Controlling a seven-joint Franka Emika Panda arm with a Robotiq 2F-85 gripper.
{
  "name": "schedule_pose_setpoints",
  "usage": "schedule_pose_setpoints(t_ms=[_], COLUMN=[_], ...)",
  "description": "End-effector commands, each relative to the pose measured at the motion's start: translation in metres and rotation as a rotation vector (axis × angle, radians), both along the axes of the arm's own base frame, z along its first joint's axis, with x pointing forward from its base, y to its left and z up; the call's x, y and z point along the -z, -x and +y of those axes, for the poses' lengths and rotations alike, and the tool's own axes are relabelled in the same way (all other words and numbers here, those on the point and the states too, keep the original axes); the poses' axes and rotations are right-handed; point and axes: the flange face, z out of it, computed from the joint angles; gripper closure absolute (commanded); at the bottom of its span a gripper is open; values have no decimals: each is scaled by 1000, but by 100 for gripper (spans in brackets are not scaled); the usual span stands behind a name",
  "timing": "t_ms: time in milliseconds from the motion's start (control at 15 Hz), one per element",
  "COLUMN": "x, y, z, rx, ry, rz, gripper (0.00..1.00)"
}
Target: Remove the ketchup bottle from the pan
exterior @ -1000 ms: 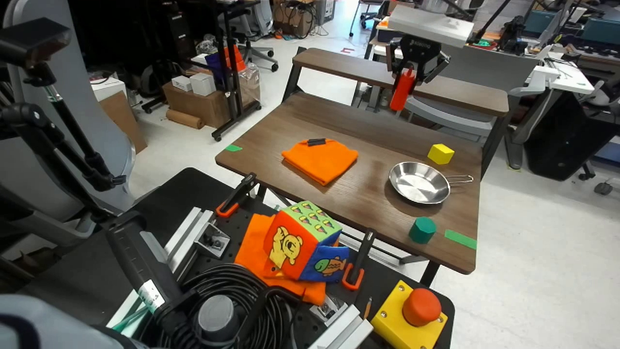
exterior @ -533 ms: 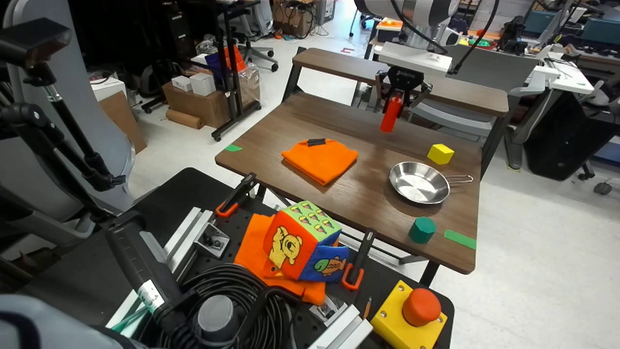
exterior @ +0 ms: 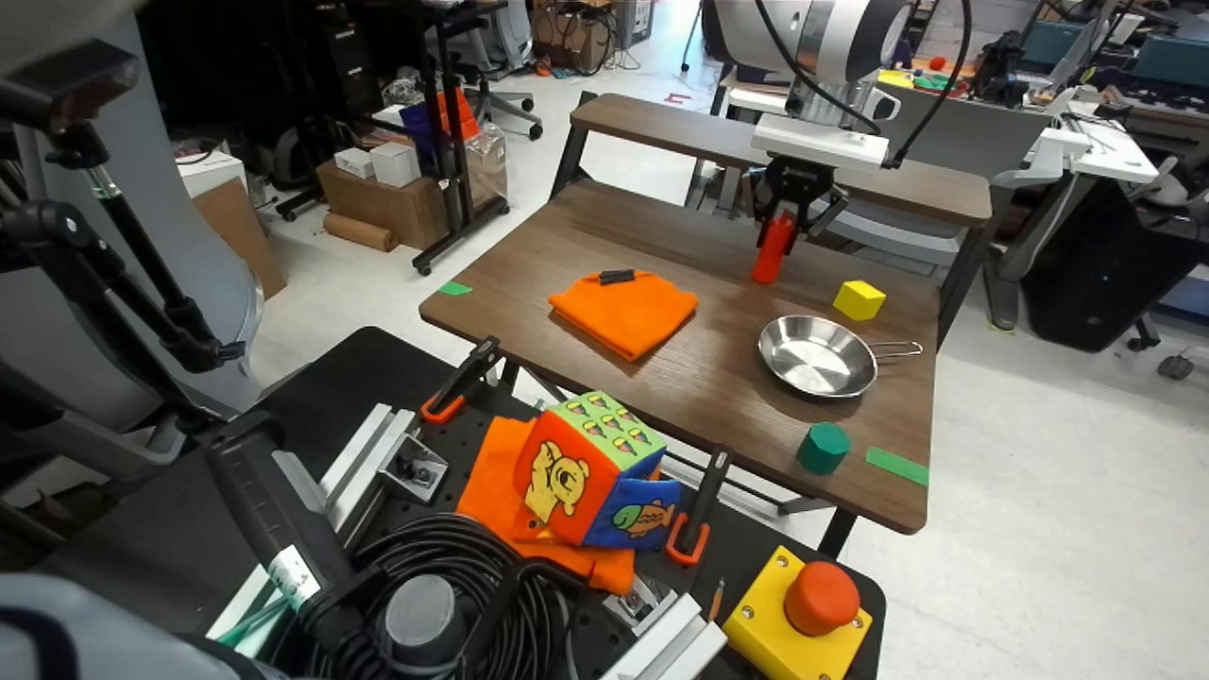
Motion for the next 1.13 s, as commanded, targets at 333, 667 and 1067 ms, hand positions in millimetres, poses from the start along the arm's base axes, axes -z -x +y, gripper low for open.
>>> schedule_pose_setpoints(t_ms=[333,667,1067], x=[-22,-95,-96], y=[-8,21,15], z=[0,-19,-20], rx=[-57,-19,-15], ry=[52,48,38], rz=[37,-1,-11], gripper=[15,0,0])
